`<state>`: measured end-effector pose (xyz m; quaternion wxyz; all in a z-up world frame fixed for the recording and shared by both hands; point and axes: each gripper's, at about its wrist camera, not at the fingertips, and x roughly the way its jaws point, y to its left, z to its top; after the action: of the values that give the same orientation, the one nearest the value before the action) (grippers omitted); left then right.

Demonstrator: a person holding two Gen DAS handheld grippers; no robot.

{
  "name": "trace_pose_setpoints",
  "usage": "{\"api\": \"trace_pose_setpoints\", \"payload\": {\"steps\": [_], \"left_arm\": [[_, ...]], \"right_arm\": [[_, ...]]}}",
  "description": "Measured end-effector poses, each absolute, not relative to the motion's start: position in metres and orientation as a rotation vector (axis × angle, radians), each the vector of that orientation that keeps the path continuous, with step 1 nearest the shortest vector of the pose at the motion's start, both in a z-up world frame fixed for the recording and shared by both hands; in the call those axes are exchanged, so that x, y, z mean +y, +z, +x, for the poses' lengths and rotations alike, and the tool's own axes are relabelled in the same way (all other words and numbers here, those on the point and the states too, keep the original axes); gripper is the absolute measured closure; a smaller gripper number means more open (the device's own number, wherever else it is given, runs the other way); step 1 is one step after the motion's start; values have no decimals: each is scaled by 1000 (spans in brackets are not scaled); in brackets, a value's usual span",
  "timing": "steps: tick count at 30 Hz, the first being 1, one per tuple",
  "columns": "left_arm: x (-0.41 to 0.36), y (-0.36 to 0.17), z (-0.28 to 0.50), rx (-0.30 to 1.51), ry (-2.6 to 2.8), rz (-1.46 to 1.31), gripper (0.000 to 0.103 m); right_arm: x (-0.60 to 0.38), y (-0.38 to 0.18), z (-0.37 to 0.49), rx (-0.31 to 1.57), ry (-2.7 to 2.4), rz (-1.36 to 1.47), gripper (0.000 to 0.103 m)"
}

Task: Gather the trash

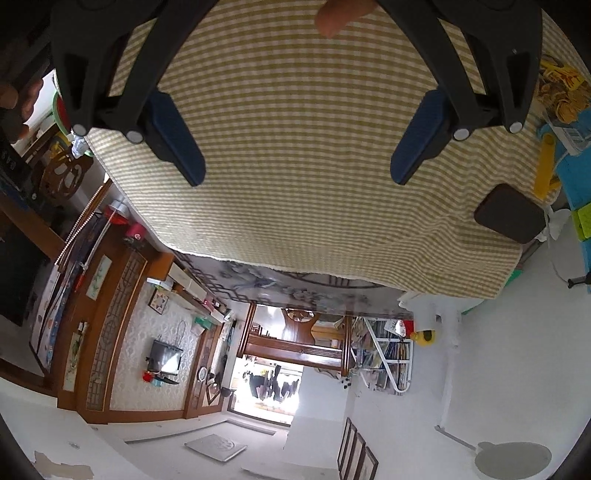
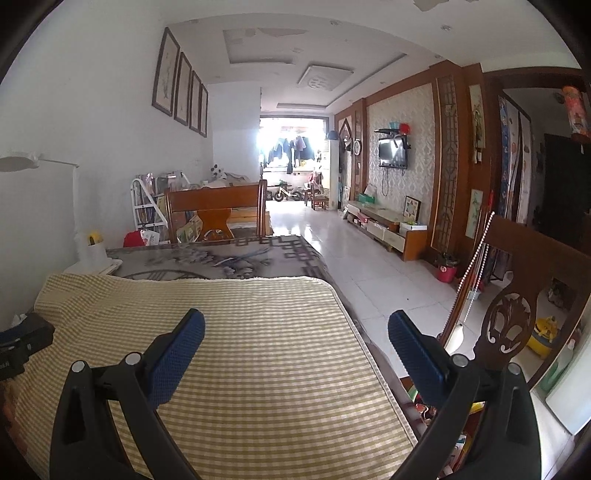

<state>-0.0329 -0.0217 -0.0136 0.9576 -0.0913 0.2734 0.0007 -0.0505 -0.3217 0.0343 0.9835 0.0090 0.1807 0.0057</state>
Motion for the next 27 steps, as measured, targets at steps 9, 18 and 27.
{"api": "trace_pose_setpoints", "payload": {"steps": [9,18,27], "left_arm": [[-22,-17,-31,564,16,-188,5],[-24,-16,-31,559,14,-174,5],[-26,-17,-31,564,5,-166,5]], "right_arm": [[-320,33,-49,378,26,23,7],[-314,29,-49,391,46,-1,7],[-313,26,-48,408,52,-2,7]]}}
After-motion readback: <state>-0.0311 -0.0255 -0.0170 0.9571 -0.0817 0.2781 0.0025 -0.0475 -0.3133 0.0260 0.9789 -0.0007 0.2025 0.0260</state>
